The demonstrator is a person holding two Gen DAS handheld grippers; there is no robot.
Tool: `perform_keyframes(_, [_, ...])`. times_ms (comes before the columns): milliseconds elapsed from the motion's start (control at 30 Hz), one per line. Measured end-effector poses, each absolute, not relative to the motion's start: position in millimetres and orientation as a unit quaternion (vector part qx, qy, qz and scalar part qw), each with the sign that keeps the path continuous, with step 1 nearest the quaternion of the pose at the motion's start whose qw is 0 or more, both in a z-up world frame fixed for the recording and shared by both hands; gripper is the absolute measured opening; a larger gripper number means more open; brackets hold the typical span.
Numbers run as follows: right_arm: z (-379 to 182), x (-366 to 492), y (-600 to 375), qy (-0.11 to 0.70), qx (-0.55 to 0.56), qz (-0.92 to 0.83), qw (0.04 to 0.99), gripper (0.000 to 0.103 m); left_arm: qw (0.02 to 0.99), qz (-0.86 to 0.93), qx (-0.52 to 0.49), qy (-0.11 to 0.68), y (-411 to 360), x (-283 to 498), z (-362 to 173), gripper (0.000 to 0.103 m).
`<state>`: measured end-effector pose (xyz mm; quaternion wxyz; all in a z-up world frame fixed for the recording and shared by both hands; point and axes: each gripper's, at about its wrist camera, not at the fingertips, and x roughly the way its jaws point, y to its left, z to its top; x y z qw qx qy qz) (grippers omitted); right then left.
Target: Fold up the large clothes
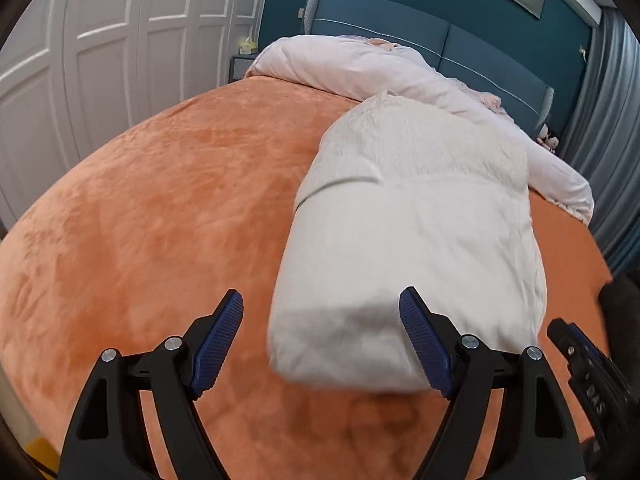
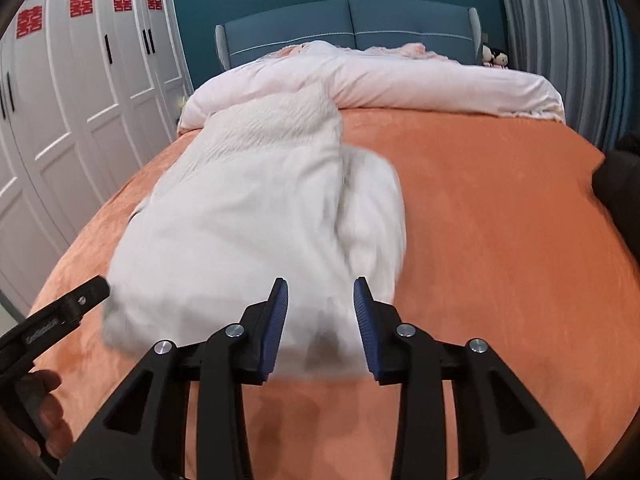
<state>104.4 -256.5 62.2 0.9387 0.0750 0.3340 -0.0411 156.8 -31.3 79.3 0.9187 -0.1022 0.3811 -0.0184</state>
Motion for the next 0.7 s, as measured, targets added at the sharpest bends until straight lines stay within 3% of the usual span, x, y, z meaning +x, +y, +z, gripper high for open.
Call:
perform_keyframes(133, [28,140,-257,0.391,0.069,-0.042,0.917,0.025,0.916,-0.009,-0.074,0.394,-40,180,57,0.083])
perform_keyframes(167, [14,143,-258,0.405,0.069,-0.042,0.911,0.025,0.917,-0.007,-0.064,0.393,-42,181,52,0.088])
perform_keyframes(300, [-3,137,-249,0.408,0.046,-0.045,0.911,0.024,0.916,-0.005,-0.049,0.397,-37,186,42,0.094])
perform_keyframes(500, [22,99,-245,0.387,0.076,-0.048,0.918,0.025,0.911,-0.010,-0.087,0.402,-23,170,60,0.087])
perform_keyframes(700, [21,46,-227,0.398,0.055,-0.051,0.914,0.031,0.918,-0.007,-0.043,0.395,-34,128,66,0.087])
